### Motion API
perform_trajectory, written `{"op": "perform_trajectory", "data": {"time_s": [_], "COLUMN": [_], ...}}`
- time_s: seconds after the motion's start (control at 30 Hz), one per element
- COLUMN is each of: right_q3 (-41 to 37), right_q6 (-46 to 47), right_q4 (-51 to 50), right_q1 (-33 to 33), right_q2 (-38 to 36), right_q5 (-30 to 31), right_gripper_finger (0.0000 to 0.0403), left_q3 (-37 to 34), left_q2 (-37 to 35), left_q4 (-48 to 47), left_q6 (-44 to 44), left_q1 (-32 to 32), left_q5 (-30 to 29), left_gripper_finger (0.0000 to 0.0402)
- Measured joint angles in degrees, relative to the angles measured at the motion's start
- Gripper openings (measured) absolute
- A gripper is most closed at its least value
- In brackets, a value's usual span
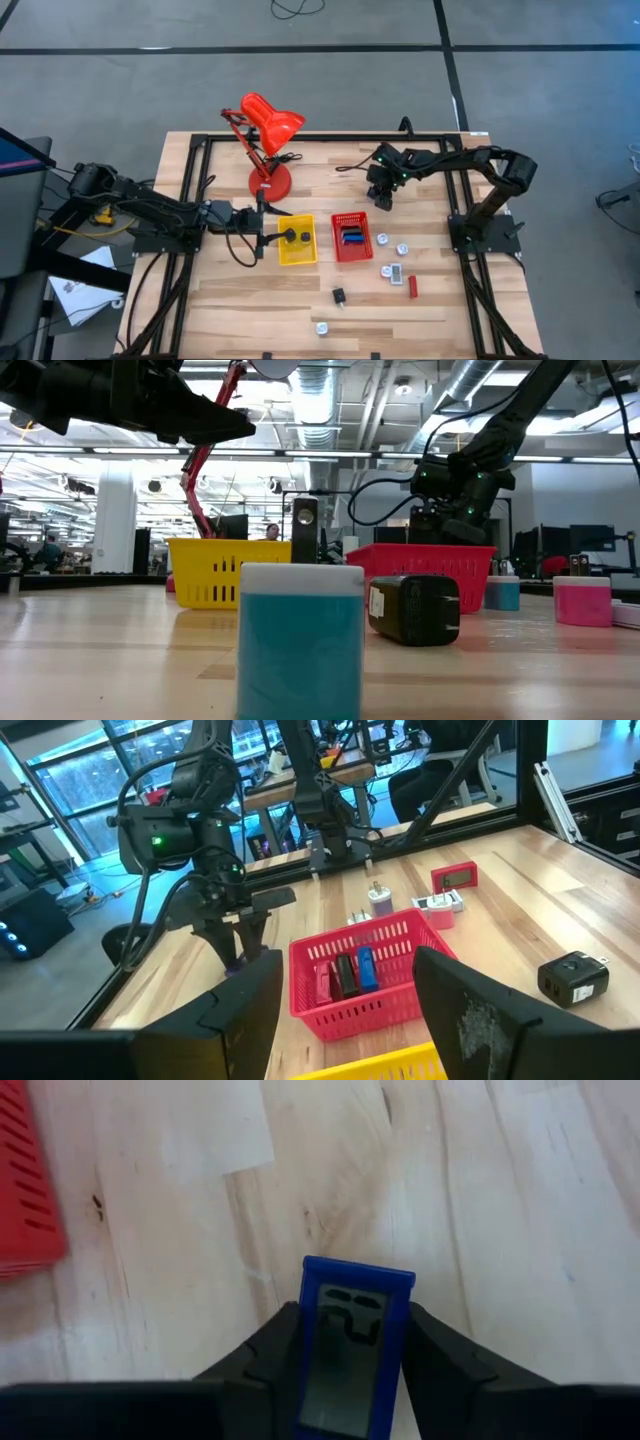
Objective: Pick & Place Office items
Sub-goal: Put the dark blue digital timer into the red bin
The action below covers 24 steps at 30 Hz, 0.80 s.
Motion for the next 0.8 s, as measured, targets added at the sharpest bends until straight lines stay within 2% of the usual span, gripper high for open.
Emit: {"op": "perform_trajectory", "data": {"time_s": [0.13,0.3,0.53,0.67,0.8], "right_q3": [-0.3,-0.4,-0.3,-0.3,-0.2], "right_q6": [0.0,0.5,4.3,5.6,7.0], "right_q4": [-0.7,-2.7,-3.5,-2.4,1.4], "right_q1": [1.3,6.1,17.2,24.8,31.4], "right_q2": [-2.3,-7.3,-13.5,-16.8,-19.1], "right_q5": [2.1,14.1,29.0,37.5,40.1], "right_gripper_finger": [0.0128,0.0128,0.0131,0.0131,0.0132], "left_q3": [0.0,0.0,0.0,0.1,0.2], "left_q2": [0.0,0.0,0.0,0.6,2.8], "left_q4": [0.0,0.2,0.3,2.3,7.9], "left_q6": [0.0,-1.5,-15.0,-23.0,-31.6], "left_q1": [0.0,-0.1,-0.1,1.1,2.7], "left_q5": [0.0,0.7,1.9,-0.5,-3.2], "left_gripper_finger": [0.0218,0.0218,0.0218,0.0218,0.0218]}}
